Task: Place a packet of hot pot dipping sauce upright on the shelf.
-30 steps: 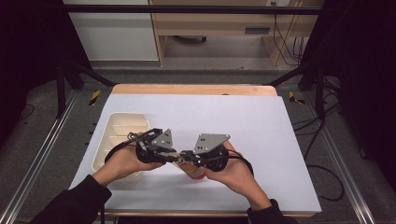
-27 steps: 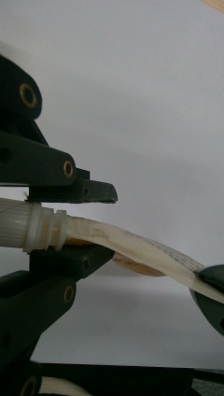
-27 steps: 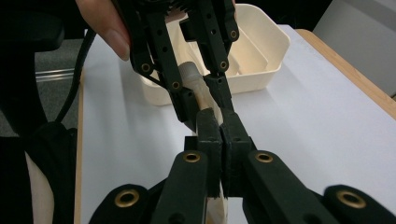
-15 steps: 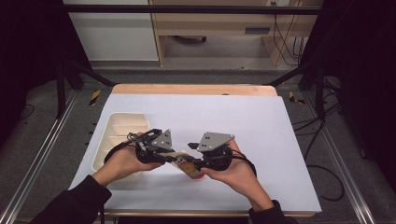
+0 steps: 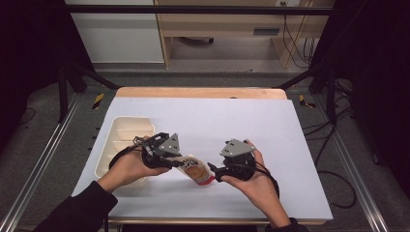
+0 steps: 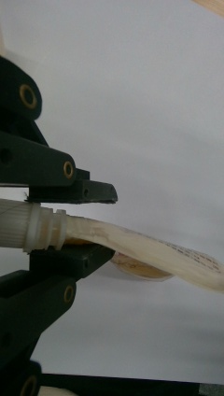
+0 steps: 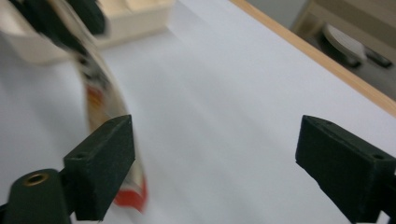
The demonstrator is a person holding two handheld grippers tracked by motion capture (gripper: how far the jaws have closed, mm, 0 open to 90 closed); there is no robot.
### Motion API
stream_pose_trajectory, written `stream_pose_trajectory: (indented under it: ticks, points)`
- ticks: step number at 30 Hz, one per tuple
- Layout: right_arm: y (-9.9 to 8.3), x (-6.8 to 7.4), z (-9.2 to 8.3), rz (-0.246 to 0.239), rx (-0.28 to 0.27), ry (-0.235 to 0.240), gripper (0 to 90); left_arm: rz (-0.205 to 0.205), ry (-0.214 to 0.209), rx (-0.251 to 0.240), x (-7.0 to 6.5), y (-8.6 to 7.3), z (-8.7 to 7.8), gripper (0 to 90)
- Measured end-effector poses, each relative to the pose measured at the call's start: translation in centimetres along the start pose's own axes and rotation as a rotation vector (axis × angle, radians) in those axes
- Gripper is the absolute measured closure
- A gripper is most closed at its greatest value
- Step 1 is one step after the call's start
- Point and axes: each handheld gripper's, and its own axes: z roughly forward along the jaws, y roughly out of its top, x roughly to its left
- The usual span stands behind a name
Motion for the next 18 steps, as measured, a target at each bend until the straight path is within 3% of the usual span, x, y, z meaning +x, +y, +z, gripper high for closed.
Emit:
stream_pose_trajectory:
  ticks: [11,18]
  points:
    - [-5.5,-3.0,-0.5,0.145,0.116,-0.2,8.9,0.019,-0.005,0.015,-0.1,1.0,0.1,72.7]
    - [-7.0,-4.0,-0.1,0.199,0.17,-0.238,10.1,0.044,-0.007,0.046,0.0,2.4,0.2,72.9]
